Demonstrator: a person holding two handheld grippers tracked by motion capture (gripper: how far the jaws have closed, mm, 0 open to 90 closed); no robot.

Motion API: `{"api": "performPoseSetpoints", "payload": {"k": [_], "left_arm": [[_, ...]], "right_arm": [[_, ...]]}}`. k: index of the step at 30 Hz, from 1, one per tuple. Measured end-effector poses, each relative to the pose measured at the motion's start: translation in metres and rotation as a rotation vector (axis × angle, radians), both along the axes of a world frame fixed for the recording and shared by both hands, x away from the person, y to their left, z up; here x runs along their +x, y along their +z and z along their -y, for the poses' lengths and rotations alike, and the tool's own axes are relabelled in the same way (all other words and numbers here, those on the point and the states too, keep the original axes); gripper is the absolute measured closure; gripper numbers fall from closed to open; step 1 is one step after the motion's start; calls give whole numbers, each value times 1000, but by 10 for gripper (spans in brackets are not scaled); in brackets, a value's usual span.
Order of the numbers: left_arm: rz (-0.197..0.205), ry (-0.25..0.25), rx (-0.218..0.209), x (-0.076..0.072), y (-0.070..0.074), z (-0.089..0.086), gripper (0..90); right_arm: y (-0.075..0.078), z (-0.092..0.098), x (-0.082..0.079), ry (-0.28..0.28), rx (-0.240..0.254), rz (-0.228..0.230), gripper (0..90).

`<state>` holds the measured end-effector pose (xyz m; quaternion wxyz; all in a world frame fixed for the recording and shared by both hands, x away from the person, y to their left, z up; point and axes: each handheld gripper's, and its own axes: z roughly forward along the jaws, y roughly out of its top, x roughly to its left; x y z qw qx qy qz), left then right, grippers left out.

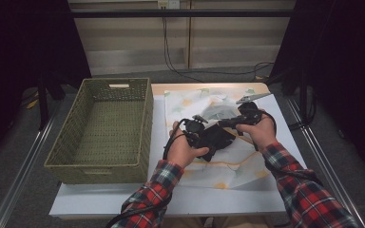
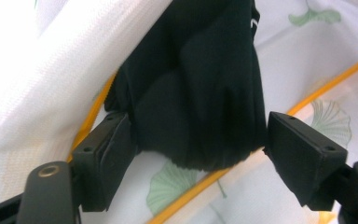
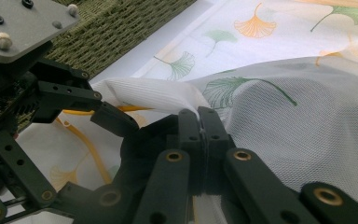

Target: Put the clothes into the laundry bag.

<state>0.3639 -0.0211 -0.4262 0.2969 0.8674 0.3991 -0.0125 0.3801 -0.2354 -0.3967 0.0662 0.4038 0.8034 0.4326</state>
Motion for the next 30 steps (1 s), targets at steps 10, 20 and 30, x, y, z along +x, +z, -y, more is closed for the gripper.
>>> {"api": "performPoseSetpoints", "payload": {"k": [10,20,30], "left_arm": [[-28,-21,20,0,1,-12,232],[-41,-33,49,1,5,-17,416],[-103,-35,24,3,1,-9,856]], "right_arm": [[1,-1,1,1,-2,3,900],[1,0,3,-6,-4,0,900],[1,0,4,-12,-2,7,900]]}}
